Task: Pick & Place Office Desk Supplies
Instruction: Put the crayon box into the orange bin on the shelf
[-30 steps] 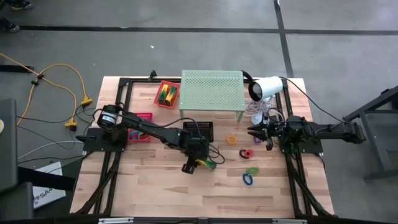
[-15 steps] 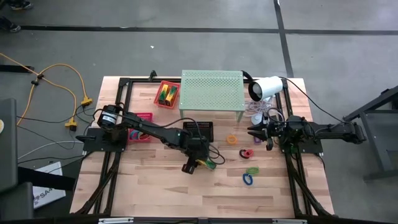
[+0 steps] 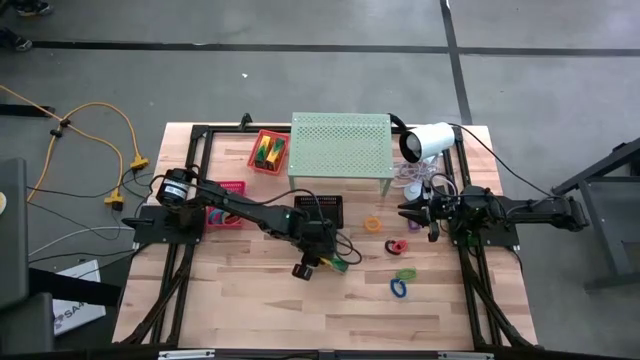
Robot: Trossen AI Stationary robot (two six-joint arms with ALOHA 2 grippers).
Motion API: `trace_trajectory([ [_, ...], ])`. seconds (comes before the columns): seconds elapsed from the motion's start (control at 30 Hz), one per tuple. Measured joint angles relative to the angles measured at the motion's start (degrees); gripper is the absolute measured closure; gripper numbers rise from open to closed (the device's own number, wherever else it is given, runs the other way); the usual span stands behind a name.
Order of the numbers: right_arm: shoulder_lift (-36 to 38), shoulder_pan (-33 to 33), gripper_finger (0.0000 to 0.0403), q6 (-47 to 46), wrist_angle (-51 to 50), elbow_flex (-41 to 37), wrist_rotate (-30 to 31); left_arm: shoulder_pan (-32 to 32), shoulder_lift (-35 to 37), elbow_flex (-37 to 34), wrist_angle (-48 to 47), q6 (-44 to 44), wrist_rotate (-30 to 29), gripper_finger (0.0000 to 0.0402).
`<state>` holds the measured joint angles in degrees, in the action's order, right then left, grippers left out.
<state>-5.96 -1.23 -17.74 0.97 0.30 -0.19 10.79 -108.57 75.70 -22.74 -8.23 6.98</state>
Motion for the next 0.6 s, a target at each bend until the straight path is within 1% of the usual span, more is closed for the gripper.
trace_trajectory([
  [0.13, 0.00, 0.00, 0.0313, 0.00, 0.00, 0.01, 0.00, 0.00, 0.00, 0.00, 0.00, 0.00, 0.09, 0.0295],
  [0.43, 0.00, 0.00, 0.0313, 0.00, 0.00, 0.02, 0.00, 0.00, 0.01, 0.00, -0.05, -1.20, 0.22, 0.0294],
  [0.6, 0.00, 0.00, 0.0313, 0.00, 0.00, 0.00, 0.00, -0.28, 2.00, -0.11, -1.14, -0.55, 0.21, 0.0294],
])
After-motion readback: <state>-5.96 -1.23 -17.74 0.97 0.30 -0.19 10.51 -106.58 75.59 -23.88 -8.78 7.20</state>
